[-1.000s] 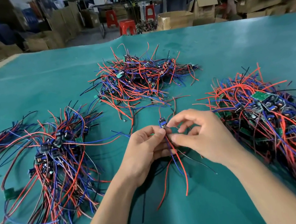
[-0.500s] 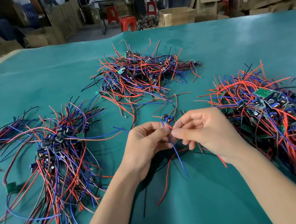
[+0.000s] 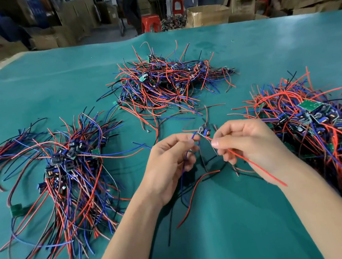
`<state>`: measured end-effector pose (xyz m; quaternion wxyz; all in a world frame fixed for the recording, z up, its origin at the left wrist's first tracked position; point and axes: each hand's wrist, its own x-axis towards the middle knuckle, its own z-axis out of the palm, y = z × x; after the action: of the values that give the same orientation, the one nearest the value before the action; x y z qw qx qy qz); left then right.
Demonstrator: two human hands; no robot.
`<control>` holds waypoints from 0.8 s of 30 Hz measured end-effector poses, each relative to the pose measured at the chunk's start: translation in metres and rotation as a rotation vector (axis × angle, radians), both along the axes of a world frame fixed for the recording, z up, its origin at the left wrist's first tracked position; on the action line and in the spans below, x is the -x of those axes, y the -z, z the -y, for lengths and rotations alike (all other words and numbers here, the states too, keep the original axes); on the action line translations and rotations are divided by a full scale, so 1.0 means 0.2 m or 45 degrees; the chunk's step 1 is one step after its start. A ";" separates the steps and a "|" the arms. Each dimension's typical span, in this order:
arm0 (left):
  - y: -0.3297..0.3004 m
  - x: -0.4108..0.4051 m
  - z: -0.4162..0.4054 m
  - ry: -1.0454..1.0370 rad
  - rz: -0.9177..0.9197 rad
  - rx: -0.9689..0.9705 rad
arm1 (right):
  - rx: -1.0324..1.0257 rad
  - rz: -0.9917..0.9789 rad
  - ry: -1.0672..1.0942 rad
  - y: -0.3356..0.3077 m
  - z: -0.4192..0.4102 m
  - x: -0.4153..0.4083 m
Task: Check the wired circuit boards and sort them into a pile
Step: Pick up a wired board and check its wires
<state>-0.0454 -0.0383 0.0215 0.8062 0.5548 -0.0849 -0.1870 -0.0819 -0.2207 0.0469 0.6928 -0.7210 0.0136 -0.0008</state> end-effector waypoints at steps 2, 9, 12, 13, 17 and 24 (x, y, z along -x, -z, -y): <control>0.00 0.00 0.00 0.001 0.002 0.013 | -0.002 -0.040 -0.102 -0.01 -0.01 0.01; 0.00 0.01 -0.01 0.001 0.060 -0.050 | -0.305 -0.157 0.022 0.01 -0.06 -0.01; 0.00 0.01 -0.01 0.004 0.110 -0.059 | -0.340 -0.172 -0.069 0.00 -0.04 0.00; 0.00 0.01 -0.02 0.002 0.101 -0.034 | -0.358 -0.207 -0.116 -0.01 -0.03 0.00; -0.02 -0.01 -0.04 0.045 -0.143 0.368 | -0.395 -0.341 -0.294 -0.02 0.00 0.01; -0.05 -0.04 -0.09 0.053 -0.332 0.631 | -0.561 -0.314 -0.074 -0.03 0.01 0.00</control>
<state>-0.0372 -0.0200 0.0305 0.9174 0.3102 -0.0352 -0.2469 -0.0824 -0.2224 0.0536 0.8260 -0.5474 0.0769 0.1100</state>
